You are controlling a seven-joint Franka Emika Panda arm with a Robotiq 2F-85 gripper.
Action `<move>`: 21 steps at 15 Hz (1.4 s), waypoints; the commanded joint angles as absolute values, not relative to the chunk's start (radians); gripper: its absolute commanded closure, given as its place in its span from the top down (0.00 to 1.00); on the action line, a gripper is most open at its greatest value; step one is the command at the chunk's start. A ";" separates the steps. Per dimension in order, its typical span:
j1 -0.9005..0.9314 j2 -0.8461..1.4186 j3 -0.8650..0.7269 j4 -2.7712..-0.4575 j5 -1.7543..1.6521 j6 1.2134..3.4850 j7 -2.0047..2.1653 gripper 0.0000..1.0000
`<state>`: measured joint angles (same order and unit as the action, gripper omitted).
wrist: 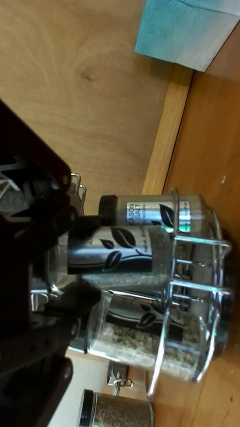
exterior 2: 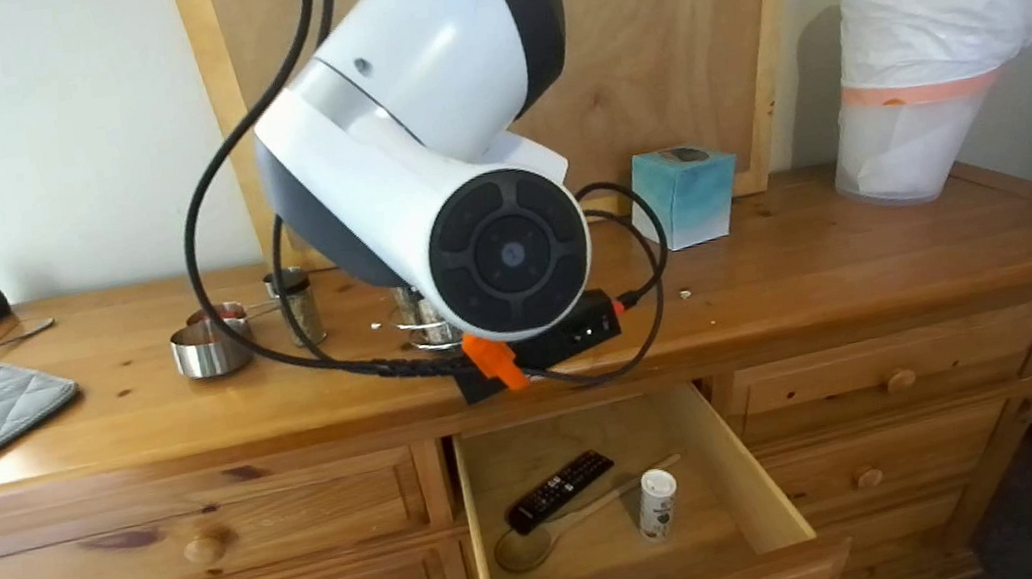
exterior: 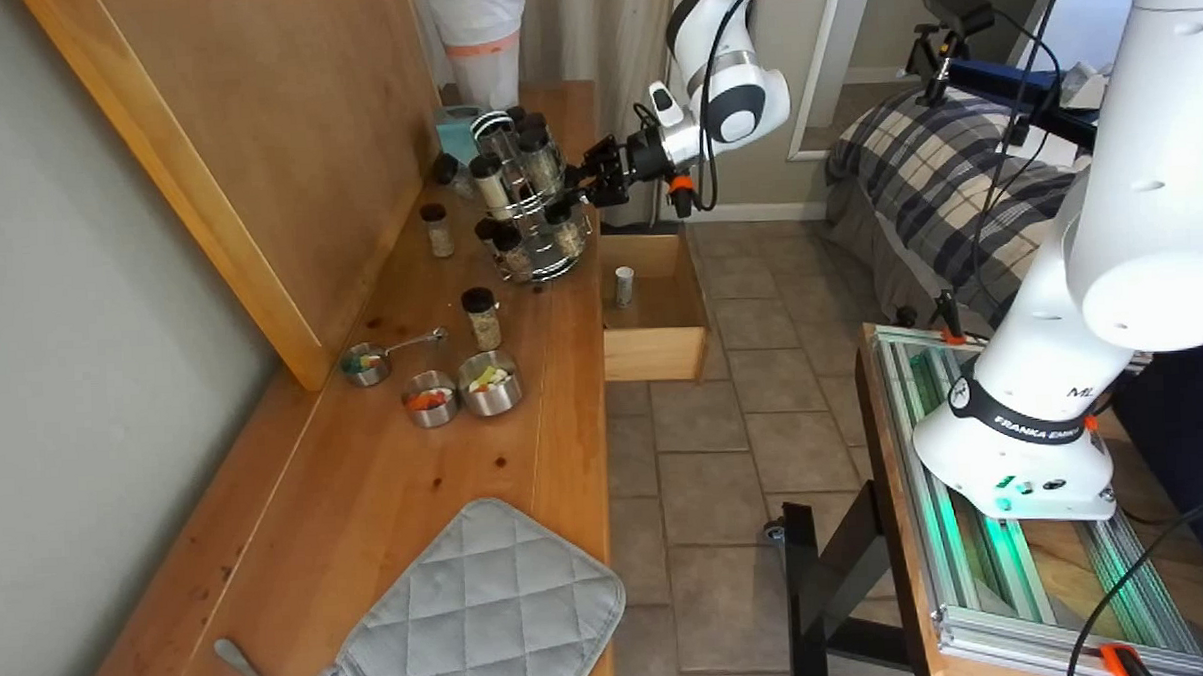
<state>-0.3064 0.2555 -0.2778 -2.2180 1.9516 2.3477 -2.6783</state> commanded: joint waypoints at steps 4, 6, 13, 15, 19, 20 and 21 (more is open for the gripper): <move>-0.280 0.261 -0.299 -2.188 1.959 2.450 -2.603 0.23; -0.274 0.272 -0.298 -2.181 1.950 2.485 -2.575 0.23; -0.253 0.297 -0.292 -2.148 1.911 2.565 -2.482 0.23; -0.246 0.303 -0.291 -2.141 1.894 2.587 -2.454 0.23; -0.235 0.308 -0.290 -2.127 1.865 2.636 -2.410 0.23; -0.235 0.302 -0.289 -2.129 1.861 2.632 -2.406 0.23; -0.237 0.295 -0.288 -2.133 1.850 2.618 -2.395 0.23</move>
